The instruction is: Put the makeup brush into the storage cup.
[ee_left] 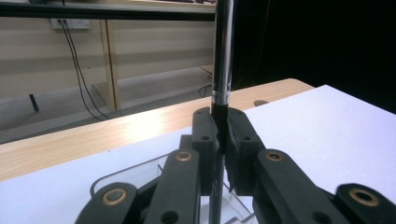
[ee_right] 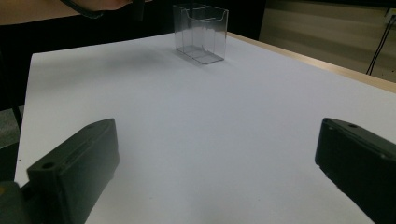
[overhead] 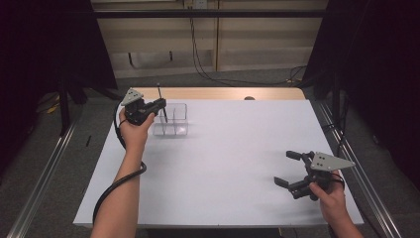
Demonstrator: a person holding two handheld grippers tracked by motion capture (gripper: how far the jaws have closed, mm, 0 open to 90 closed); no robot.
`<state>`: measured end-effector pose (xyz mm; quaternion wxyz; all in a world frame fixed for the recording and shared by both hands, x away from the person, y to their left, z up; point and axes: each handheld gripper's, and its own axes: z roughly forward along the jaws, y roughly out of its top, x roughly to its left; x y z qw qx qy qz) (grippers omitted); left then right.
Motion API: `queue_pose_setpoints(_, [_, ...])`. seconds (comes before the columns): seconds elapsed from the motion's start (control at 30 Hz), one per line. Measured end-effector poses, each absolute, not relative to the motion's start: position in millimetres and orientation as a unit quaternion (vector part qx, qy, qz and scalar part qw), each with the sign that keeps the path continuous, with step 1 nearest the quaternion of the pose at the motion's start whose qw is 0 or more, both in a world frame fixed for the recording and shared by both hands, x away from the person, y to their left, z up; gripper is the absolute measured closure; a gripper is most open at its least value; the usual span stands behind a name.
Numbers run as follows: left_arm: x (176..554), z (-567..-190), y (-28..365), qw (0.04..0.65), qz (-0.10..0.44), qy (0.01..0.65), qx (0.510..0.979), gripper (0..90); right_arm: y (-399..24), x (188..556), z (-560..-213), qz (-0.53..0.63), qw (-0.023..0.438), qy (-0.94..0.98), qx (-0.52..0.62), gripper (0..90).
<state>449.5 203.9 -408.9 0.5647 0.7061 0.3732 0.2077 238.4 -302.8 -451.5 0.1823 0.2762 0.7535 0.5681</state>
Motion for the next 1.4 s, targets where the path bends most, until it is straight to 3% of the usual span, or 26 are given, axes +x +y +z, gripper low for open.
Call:
queue_pose_setpoints(0.63, [447.5, -411.3, 202.6, 0.567, 0.197, 0.376, 0.706, 82.6, -303.9, 238.1, -451.4, 0.567, 0.181, 0.755, 0.275, 0.0])
queue_pose_setpoints(0.8, [445.8, -409.9, 201.4, 0.578, 0.189, 0.366, 0.704, 69.1, -304.0, 238.0, -450.9, 0.568, 0.183, 0.754, 0.275, 0.0])
queue_pose_setpoints(1.4, [443.1, -406.4, 201.2, 0.584, 0.181, 0.370, 0.699, 32.9, -304.0, 237.4, -451.5, 0.567, 0.182, 0.754, 0.276, 0.0])
